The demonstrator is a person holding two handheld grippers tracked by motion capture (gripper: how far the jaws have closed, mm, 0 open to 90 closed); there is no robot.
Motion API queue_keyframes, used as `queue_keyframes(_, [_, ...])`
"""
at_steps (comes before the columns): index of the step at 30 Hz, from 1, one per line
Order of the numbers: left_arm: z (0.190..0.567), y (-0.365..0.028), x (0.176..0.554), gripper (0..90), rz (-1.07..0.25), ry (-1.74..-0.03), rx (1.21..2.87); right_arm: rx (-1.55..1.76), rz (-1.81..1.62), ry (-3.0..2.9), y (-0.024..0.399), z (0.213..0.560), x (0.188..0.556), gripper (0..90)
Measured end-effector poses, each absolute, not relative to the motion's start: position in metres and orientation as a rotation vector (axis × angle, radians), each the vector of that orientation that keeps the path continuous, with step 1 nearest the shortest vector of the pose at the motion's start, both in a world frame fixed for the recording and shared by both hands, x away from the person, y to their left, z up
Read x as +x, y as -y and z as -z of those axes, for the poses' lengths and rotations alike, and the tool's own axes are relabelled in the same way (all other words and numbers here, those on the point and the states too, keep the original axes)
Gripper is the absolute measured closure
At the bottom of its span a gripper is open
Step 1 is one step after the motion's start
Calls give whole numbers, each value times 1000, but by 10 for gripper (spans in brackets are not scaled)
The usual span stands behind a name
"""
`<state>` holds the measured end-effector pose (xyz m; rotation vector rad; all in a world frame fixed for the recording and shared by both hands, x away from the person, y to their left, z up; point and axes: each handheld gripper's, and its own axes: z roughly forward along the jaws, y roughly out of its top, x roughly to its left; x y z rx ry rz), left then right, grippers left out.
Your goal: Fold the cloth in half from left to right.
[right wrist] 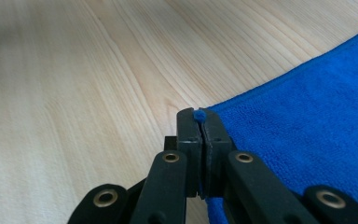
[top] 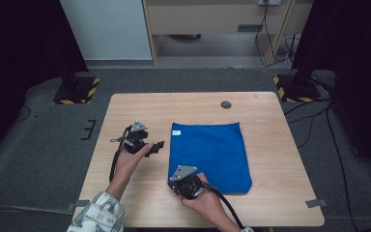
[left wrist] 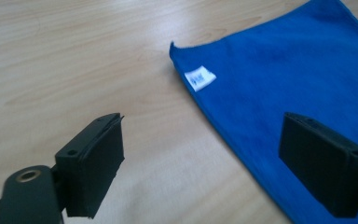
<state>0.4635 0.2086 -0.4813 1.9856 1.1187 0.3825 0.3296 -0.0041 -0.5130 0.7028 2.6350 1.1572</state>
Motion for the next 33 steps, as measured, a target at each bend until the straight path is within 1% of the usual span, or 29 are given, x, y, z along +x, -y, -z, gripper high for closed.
queue_keyframes(4, [485, -198, 490, 182, -378, -1123, 1992, 714, -1190, -2639, -2, 510, 327, 883])
queue_keyframes(6, [489, -193, 502, 211, -403, -1123, 2004, 696, -1197, -2646, -6, 510, 326, 884])
queue_keyframes(8, [493, -188, 511, 226, -398, -1128, 2025, 686, -1208, -2648, -9, 509, 324, 883])
queue_keyframes(9, [496, -187, 515, 239, -405, -1130, 2009, 684, -1211, -2647, -10, 509, 324, 883])
queue_keyframes(10, [498, -185, 520, 263, -401, -1141, 2018, 686, -1214, -2650, -10, 509, 323, 882])
queue_keyframes(12, [503, -184, 526, 268, -376, -1158, 2016, 691, -1210, -2655, -10, 510, 322, 883])
queue_keyframes(13, [505, -182, 529, 285, -364, -1161, 2015, 695, -1210, -2655, -9, 511, 322, 883])
queue_keyframes(18, [517, -178, 536, 356, -411, -1161, 2039, 699, -1200, -2662, -8, 513, 318, 881])
queue_keyframes(21, [524, -179, 540, 383, -383, -1177, 2019, 694, -1199, -2666, -9, 513, 316, 881])
queue_keyframes(25, [530, -175, 540, 441, -380, -1153, 2064, 700, -1192, -2671, -8, 514, 316, 881])
queue_keyframes(26, [530, -174, 540, 461, -378, -1146, 2065, 703, -1196, -2669, -8, 513, 317, 881])
queue_keyframes(29, [531, -169, 539, 578, -359, -1114, 2064, 703, -1197, -2670, -7, 513, 317, 879])
queue_keyframes(31, [531, -166, 539, 676, -365, -1098, 2069, 698, -1186, -2681, -7, 513, 317, 875])
queue_keyframes(33, [532, -165, 539, 767, -338, -1102, 2050, 697, -1183, -2684, -7, 513, 317, 874])
